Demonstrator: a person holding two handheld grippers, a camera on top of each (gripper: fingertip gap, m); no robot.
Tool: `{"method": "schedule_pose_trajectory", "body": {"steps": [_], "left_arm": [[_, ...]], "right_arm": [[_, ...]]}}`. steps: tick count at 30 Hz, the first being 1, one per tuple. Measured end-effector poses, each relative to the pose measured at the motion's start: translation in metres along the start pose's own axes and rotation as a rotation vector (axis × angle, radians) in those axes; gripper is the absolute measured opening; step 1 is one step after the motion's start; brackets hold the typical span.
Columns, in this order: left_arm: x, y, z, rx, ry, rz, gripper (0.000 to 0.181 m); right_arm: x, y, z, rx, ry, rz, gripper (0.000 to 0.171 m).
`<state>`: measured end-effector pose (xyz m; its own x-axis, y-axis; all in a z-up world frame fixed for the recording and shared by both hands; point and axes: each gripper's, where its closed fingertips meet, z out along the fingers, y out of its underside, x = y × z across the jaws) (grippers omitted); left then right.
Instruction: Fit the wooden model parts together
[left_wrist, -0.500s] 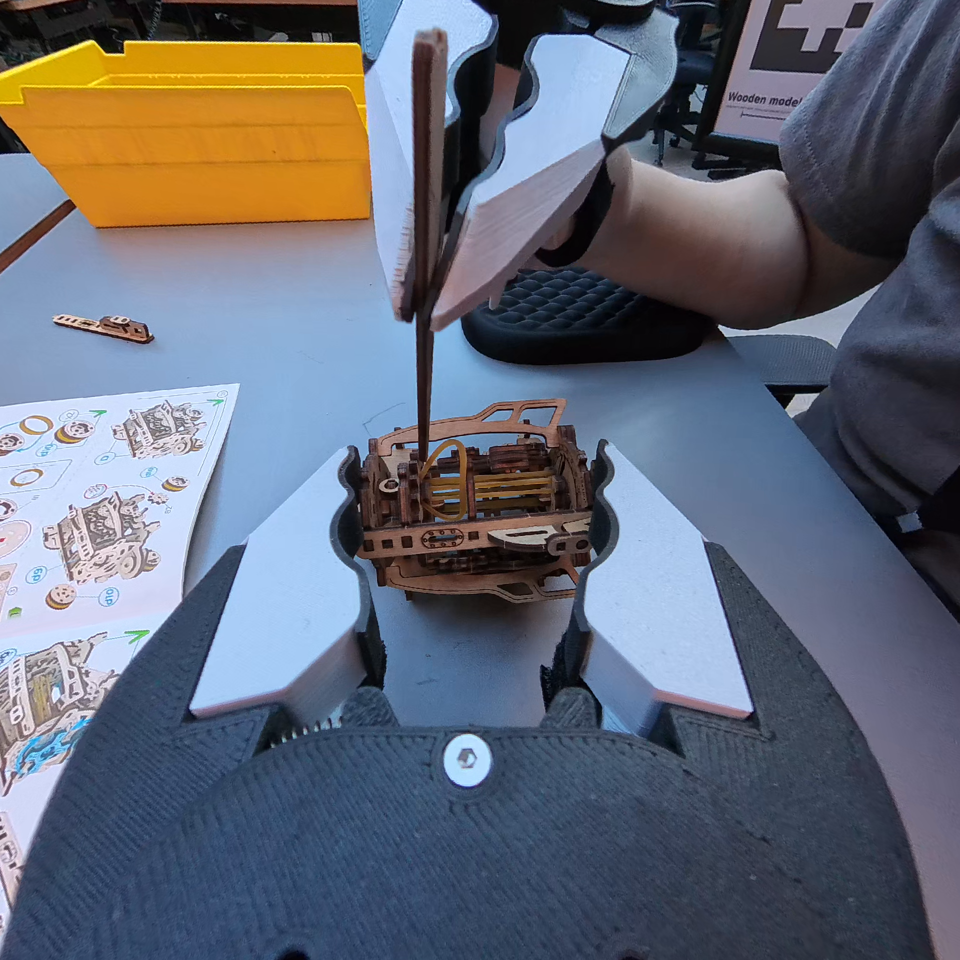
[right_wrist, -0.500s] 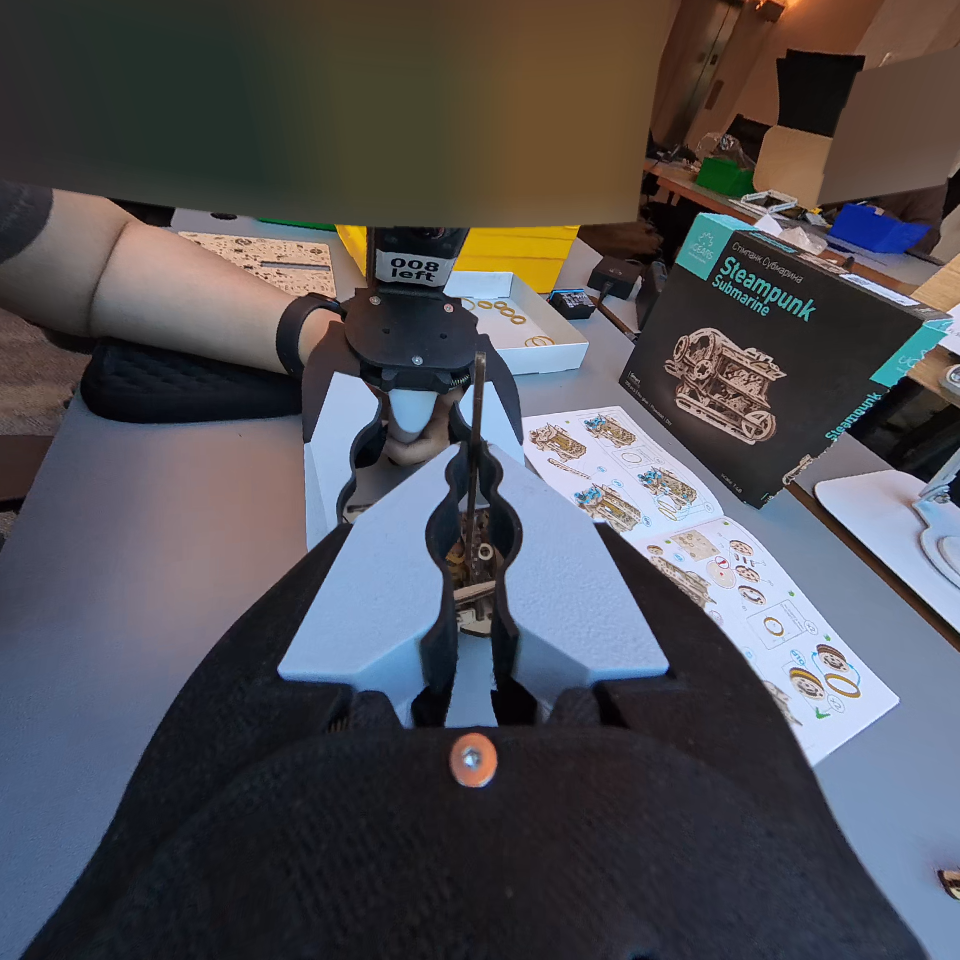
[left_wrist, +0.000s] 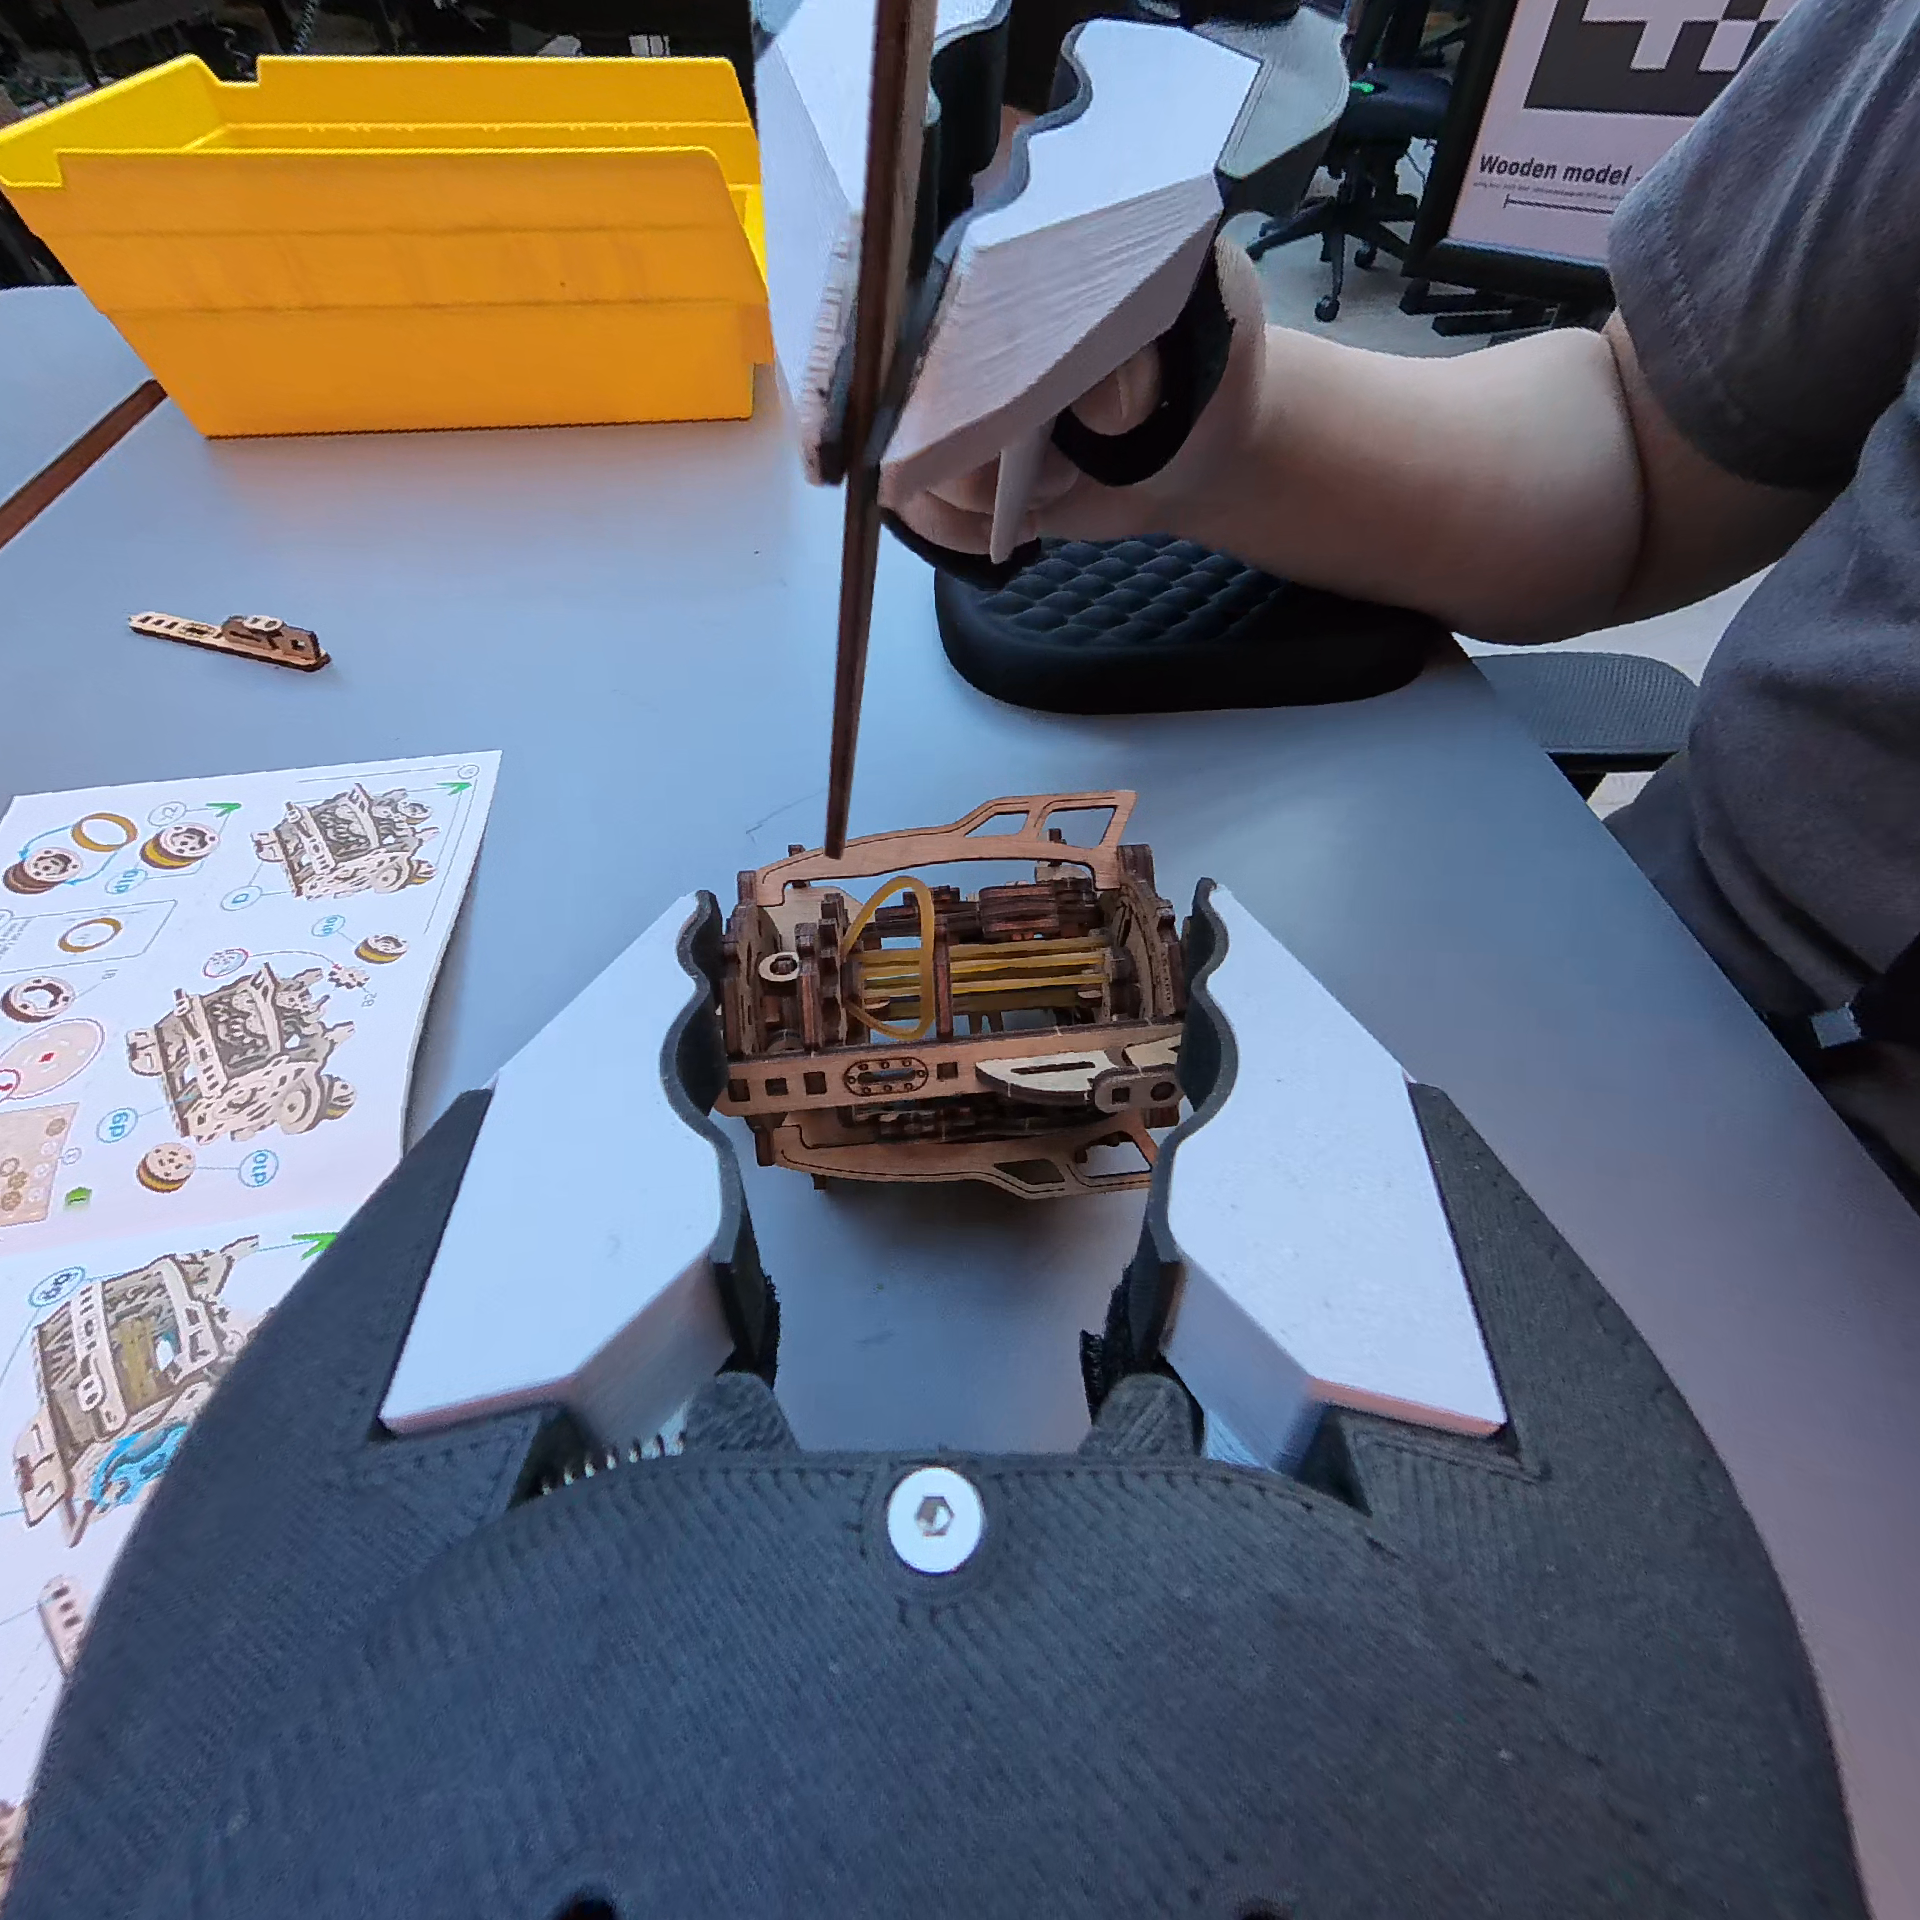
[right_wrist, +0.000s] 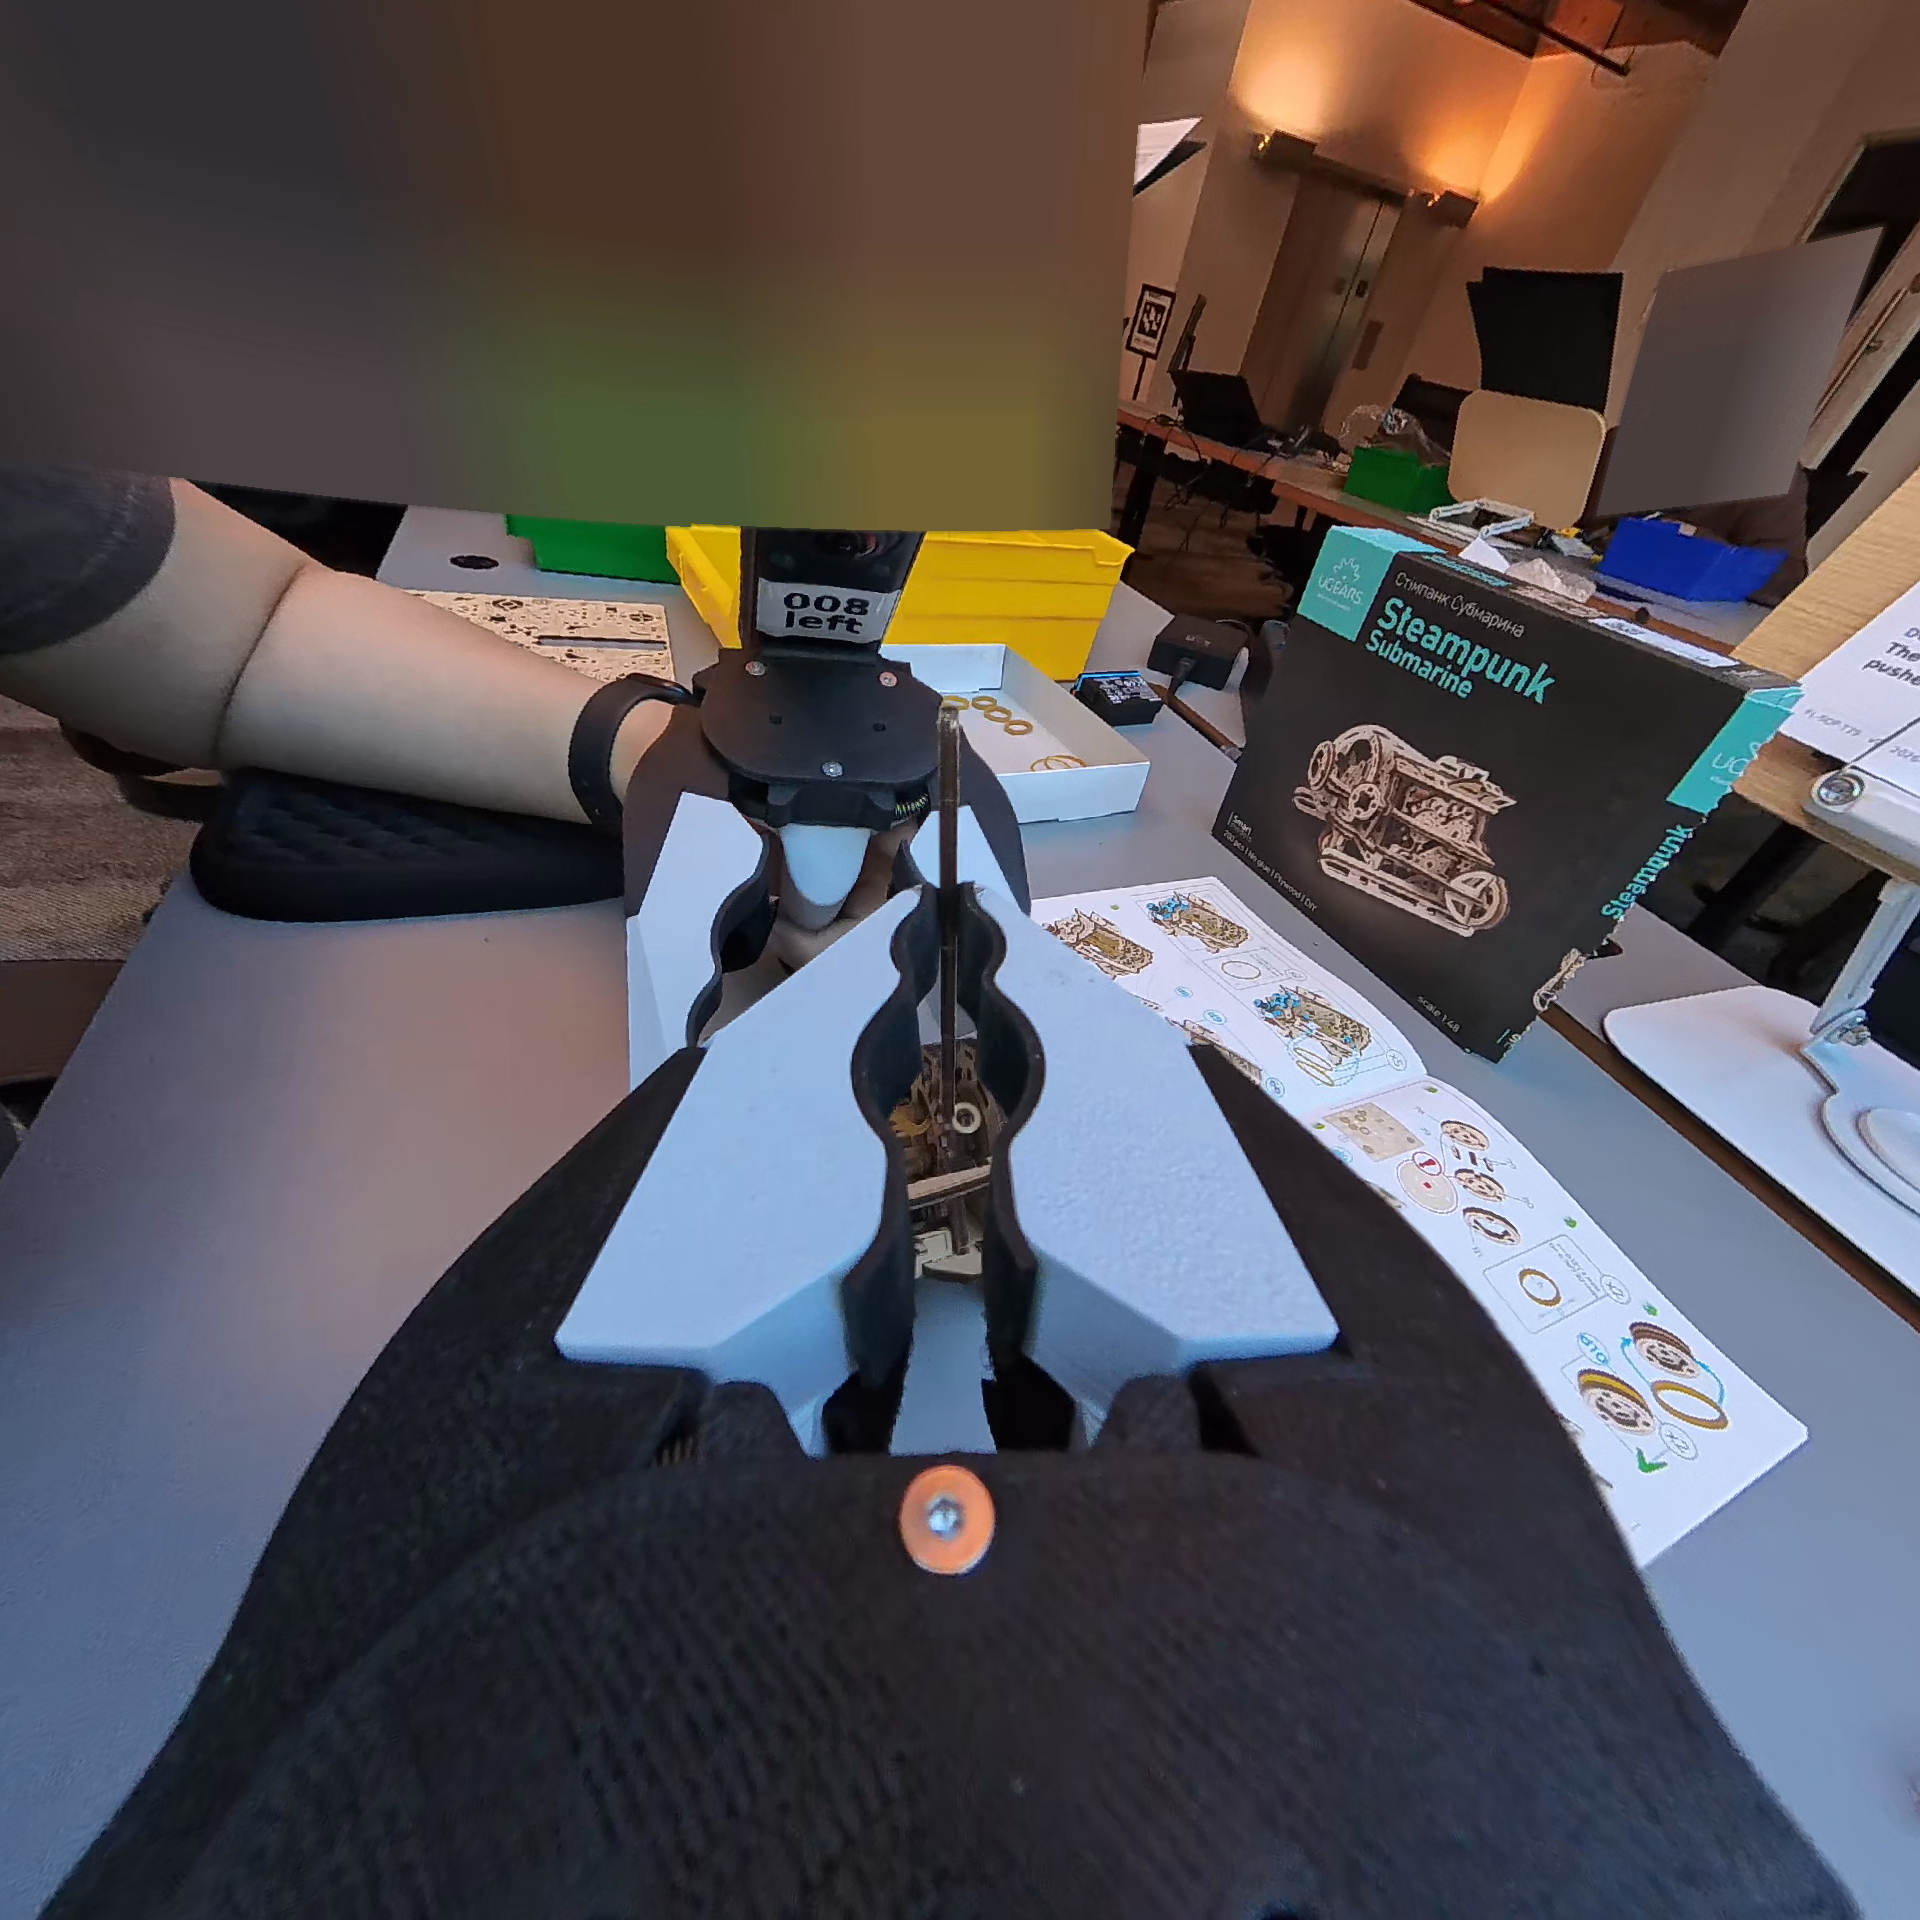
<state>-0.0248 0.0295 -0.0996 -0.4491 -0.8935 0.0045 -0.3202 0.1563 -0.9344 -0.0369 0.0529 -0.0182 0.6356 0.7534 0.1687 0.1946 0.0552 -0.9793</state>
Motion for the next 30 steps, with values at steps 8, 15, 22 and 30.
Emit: {"method": "schedule_pose_trajectory", "body": {"steps": [8, 15, 22, 30], "left_arm": [[-0.0004, 0.0004, -0.0013, 0.006, 0.004, 0.006, 0.087], [0.0007, 0.0020, 0.0015, -0.007, -0.015, 0.027, 0.093], [0.0018, 0.0026, 0.0031, -0.013, -0.009, 0.015, 0.092], [0.0020, 0.0030, 0.0027, -0.014, -0.005, 0.016, 0.091]], "right_arm": [[-0.0004, 0.0030, 0.0021, 0.004, -0.007, 0.002, 0.000], [-0.0006, 0.0044, 0.0022, 0.001, -0.009, -0.002, 0.000], [-0.0010, 0.0044, 0.0015, -0.001, -0.009, -0.013, 0.000], [-0.0019, 0.0058, 0.0021, -0.009, -0.010, -0.019, 0.000]]}}
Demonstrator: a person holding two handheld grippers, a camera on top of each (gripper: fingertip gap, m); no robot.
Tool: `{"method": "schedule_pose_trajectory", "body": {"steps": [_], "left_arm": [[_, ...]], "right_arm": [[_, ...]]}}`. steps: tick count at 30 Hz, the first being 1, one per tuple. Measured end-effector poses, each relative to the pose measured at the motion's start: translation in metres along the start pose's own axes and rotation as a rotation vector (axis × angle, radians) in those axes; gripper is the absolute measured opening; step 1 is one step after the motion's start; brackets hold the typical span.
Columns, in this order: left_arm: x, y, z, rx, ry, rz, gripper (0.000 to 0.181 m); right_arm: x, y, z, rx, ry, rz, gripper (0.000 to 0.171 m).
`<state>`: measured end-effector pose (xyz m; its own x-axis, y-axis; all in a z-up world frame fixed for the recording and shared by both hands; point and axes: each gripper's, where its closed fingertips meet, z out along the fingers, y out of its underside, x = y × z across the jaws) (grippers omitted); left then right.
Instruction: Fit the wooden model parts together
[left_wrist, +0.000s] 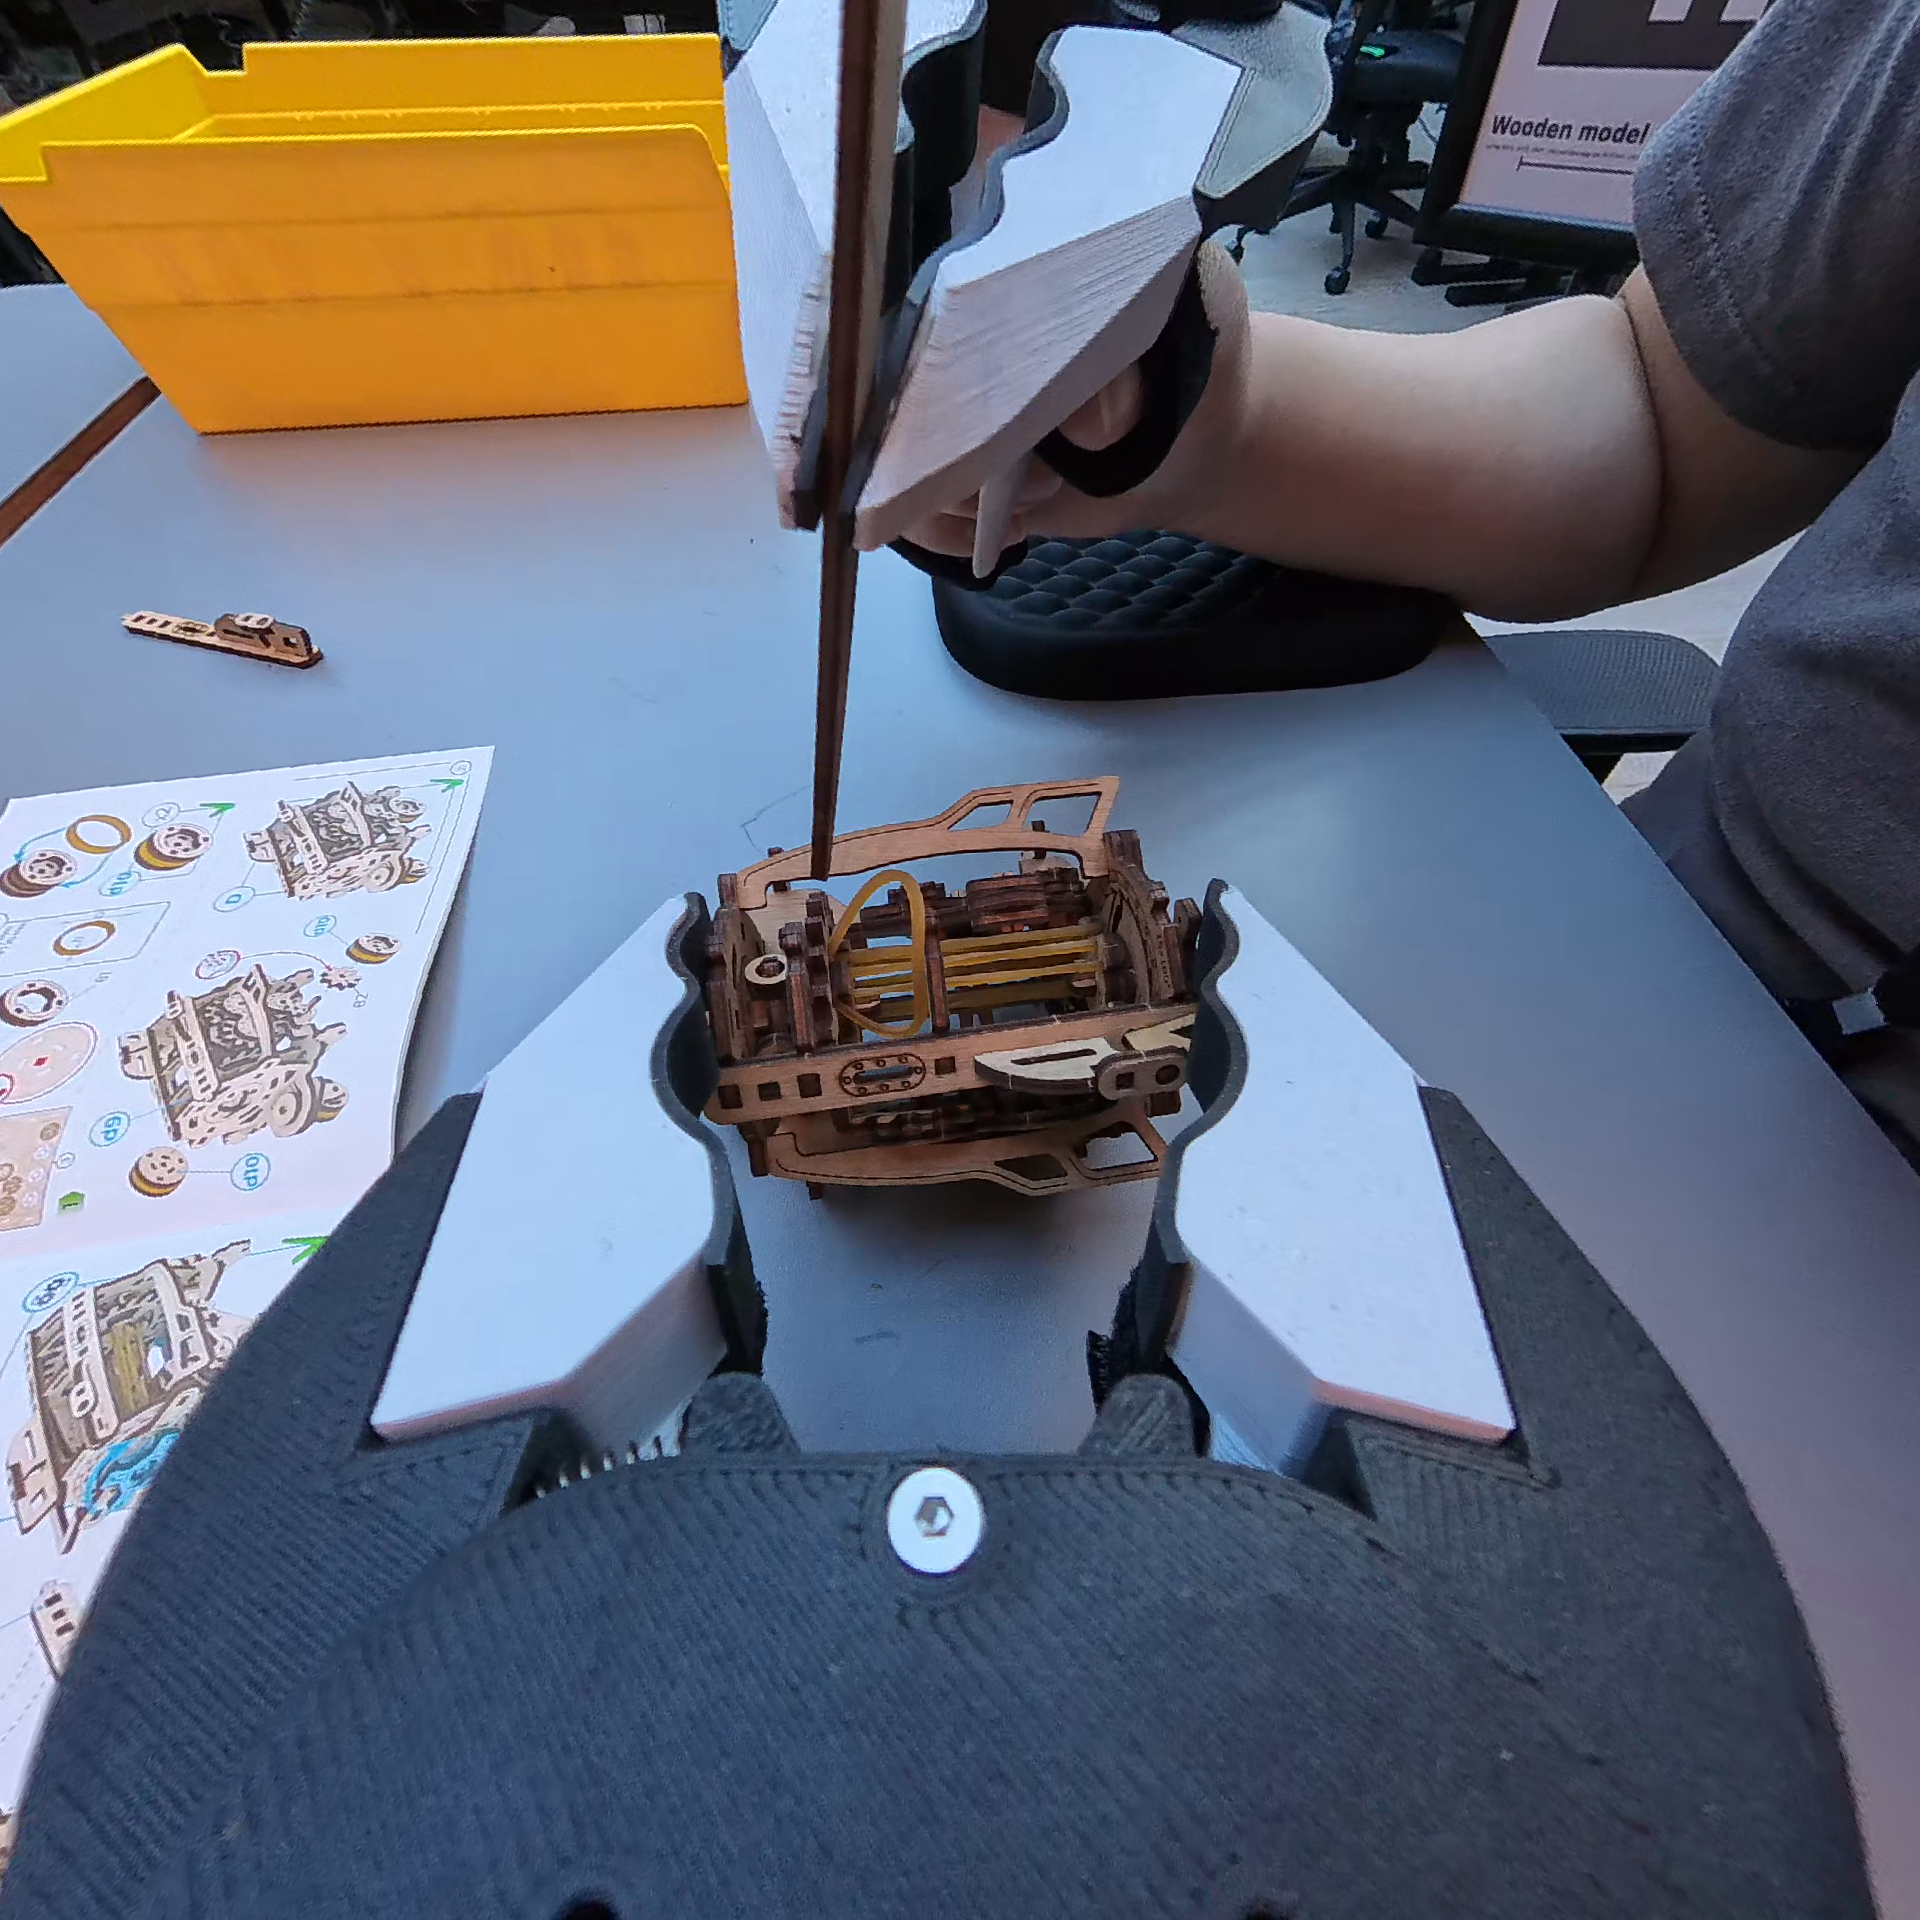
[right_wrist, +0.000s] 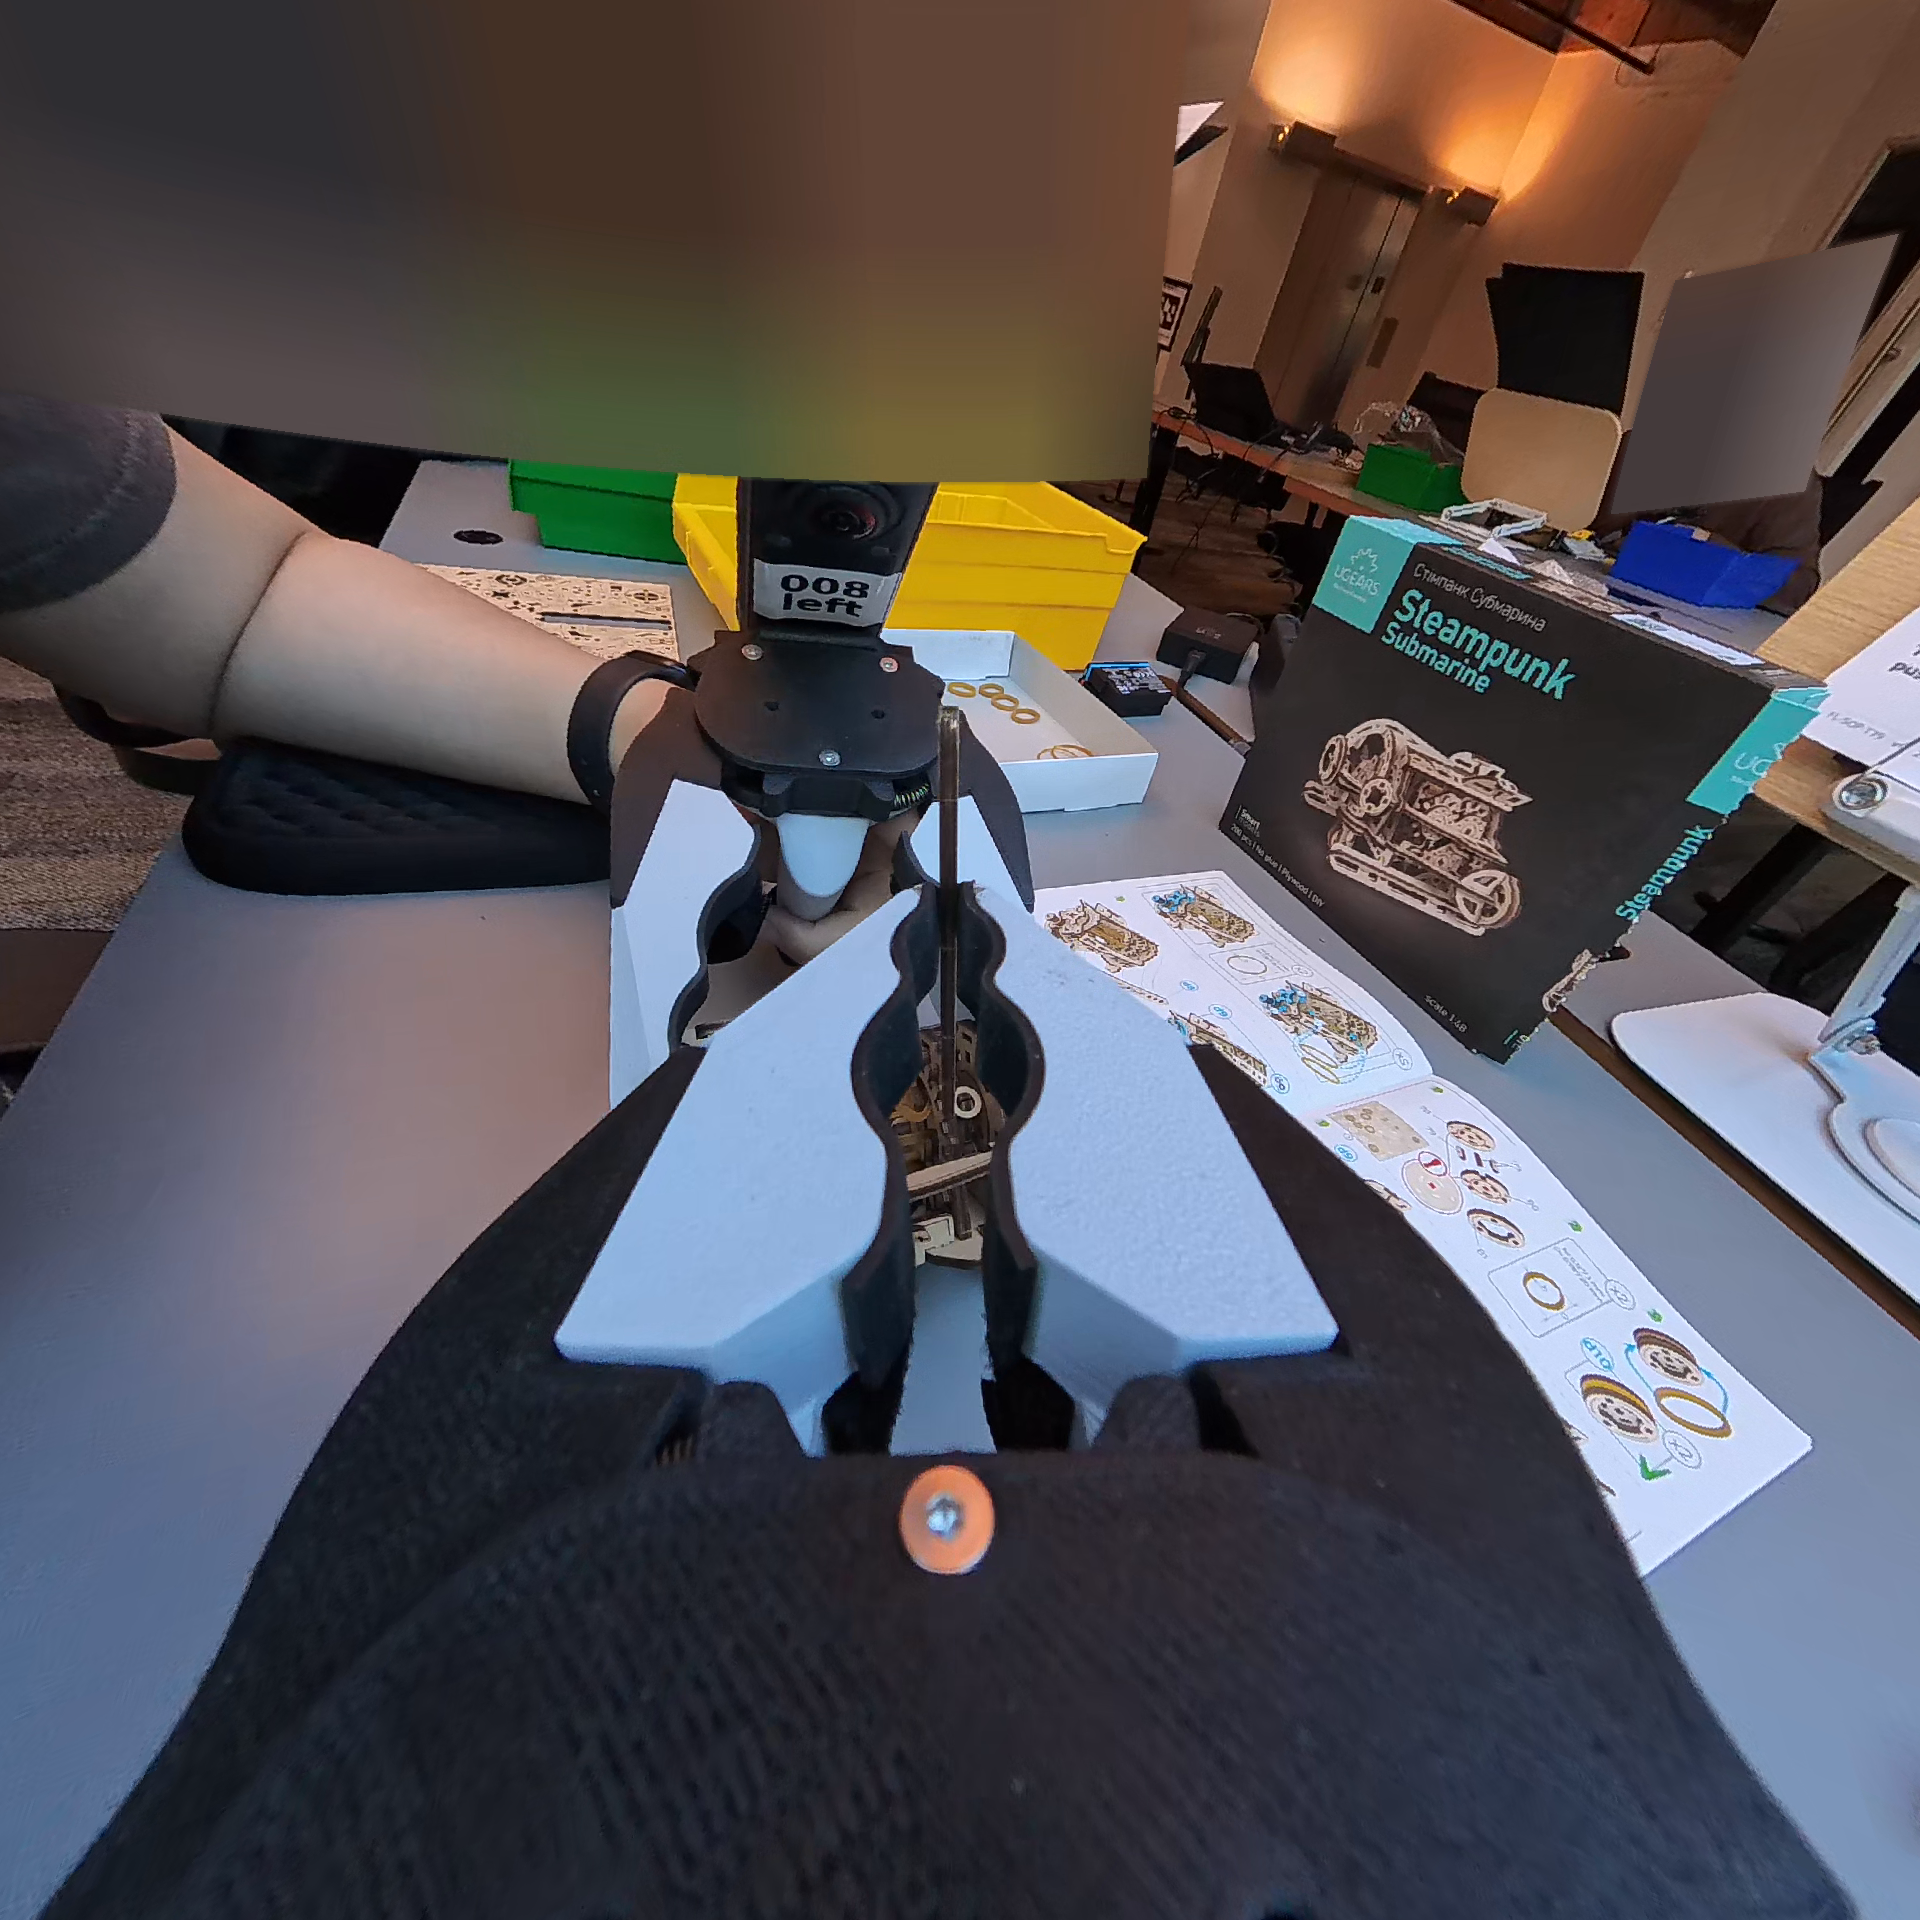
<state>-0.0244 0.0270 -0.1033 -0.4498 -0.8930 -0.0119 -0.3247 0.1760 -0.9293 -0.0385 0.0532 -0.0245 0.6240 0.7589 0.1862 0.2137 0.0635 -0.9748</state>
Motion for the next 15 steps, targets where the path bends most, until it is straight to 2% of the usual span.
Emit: {"method": "schedule_pose_trajectory", "body": {"steps": [15], "left_arm": [[-0.0001, -0.0003, 0.0001, 0.005, 0.012, -0.002, 0.092]], "right_arm": [[0.0045, -0.0049, -0.0055, 0.036, 0.023, -0.007, 0.000]]}}
